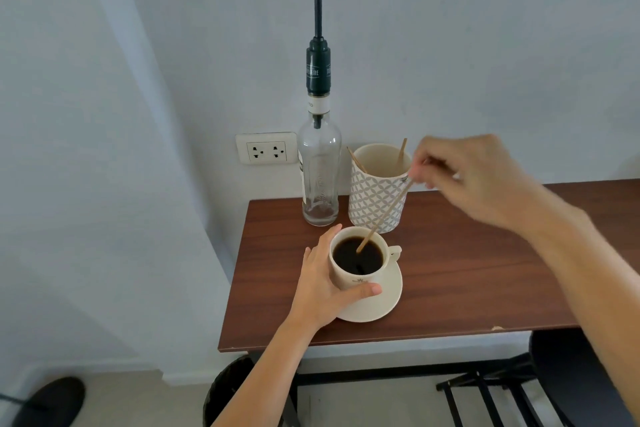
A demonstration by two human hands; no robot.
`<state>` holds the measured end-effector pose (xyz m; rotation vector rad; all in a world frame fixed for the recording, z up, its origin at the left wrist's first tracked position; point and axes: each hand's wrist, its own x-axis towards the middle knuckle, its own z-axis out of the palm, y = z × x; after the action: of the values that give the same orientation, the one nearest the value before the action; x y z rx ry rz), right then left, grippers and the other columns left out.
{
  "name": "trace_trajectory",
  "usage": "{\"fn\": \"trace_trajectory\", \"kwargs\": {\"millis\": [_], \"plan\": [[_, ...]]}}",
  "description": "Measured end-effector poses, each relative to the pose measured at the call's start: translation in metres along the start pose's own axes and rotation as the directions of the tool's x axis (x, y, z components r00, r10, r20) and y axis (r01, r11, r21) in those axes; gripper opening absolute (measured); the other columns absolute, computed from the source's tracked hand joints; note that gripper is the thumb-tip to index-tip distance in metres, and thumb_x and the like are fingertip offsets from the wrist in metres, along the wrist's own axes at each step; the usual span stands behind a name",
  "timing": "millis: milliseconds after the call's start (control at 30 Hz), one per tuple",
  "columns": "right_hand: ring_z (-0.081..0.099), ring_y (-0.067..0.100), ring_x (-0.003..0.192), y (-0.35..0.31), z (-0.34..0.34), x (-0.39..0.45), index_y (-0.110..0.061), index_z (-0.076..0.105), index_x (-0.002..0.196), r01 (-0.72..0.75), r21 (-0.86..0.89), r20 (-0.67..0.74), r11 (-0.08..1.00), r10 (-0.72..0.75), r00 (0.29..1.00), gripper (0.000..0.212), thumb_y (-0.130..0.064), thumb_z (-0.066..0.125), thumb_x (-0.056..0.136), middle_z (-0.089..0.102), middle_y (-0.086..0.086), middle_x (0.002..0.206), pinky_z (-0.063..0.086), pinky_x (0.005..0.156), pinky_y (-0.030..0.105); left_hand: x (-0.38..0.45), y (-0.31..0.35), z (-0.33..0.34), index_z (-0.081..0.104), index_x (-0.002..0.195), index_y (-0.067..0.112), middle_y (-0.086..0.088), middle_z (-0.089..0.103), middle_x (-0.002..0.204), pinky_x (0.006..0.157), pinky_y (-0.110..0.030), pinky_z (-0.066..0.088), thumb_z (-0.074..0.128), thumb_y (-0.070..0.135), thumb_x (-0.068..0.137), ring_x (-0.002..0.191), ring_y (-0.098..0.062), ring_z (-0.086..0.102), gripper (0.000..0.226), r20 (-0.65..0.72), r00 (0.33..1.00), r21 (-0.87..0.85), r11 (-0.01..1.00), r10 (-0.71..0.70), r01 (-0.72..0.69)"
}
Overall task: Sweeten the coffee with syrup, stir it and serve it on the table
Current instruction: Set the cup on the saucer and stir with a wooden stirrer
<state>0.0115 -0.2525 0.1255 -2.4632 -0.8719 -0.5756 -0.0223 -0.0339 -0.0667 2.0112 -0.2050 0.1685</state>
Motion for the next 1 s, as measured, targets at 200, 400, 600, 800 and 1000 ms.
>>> {"fn": "trace_trajectory", "kwargs": {"millis": [200, 400, 600, 800, 1000], "plan": [[0.065, 0.007, 0.07, -0.007, 0.057, -0.011, -0.014, 0.07, 0.082, -0.12, 0.223, 0.216, 0.967, 0.071, 0.974, 0.011, -0.021, 0.073, 0.089, 0.069, -0.011, 0.07, 0.045, 0.06, 0.011, -0.001, 0.001, 0.0, 0.036, 0.144, 0.043, 0.028, 0.052, 0.141, 0.118, -0.061, 0.027, 0.082, 0.075, 0.056, 0.138, -0.004, 0.043, 0.104, 0.004, 1.0, -0.014, 1.0, -0.009, 0.009], [0.073, 0.009, 0.053, -0.013, 0.083, -0.002, -0.01, 0.072, 0.087, -0.261, 0.435, 0.237, 0.862, 0.17, 0.957, 0.006, -0.014, 0.071, 0.091, 0.075, 0.003, 0.066, 0.058, 0.054, 0.018, -0.001, 0.003, 0.0, 0.038, 0.141, 0.046, 0.027, 0.053, 0.14, 0.117, -0.063, 0.03, 0.083, 0.071, 0.059, 0.137, -0.005, 0.046, 0.097, -0.001, 1.0, -0.018, 1.0, 0.008, -0.008], [0.075, 0.019, 0.06, -0.017, 0.096, 0.006, -0.005, 0.069, 0.089, -0.286, 0.418, 0.269, 0.862, 0.184, 0.946, 0.011, -0.015, 0.072, 0.09, 0.077, 0.01, 0.069, 0.062, 0.068, 0.026, 0.001, 0.005, 0.0, 0.032, 0.133, 0.066, 0.041, 0.047, 0.136, 0.115, -0.064, 0.031, 0.082, 0.072, 0.058, 0.132, 0.012, 0.04, 0.09, -0.008, 1.0, 0.013, 1.0, 0.024, -0.024], [0.072, 0.024, 0.068, -0.006, 0.077, 0.0, -0.001, 0.069, 0.084, -0.233, 0.197, 0.215, 0.952, 0.19, 0.958, 0.018, -0.015, 0.065, 0.096, 0.071, 0.003, 0.069, 0.059, 0.071, 0.041, 0.0, 0.002, 0.0, 0.035, 0.138, 0.053, 0.028, 0.049, 0.142, 0.117, -0.062, 0.029, 0.083, 0.072, 0.057, 0.137, -0.003, 0.043, 0.096, -0.013, 1.0, 0.012, 1.0, 0.004, -0.003], [0.073, 0.009, 0.058, -0.018, 0.074, -0.015, -0.017, 0.069, 0.081, -0.326, 0.351, 0.331, 0.878, 0.209, 0.92, 0.015, -0.019, 0.066, 0.095, 0.073, -0.001, 0.066, 0.063, 0.06, 0.025, -0.001, 0.002, -0.001, 0.035, 0.139, 0.053, 0.03, 0.051, 0.139, 0.116, -0.063, 0.031, 0.083, 0.071, 0.058, 0.134, -0.002, 0.045, 0.096, -0.017, 1.0, -0.005, 1.0, 0.016, -0.016]]}}
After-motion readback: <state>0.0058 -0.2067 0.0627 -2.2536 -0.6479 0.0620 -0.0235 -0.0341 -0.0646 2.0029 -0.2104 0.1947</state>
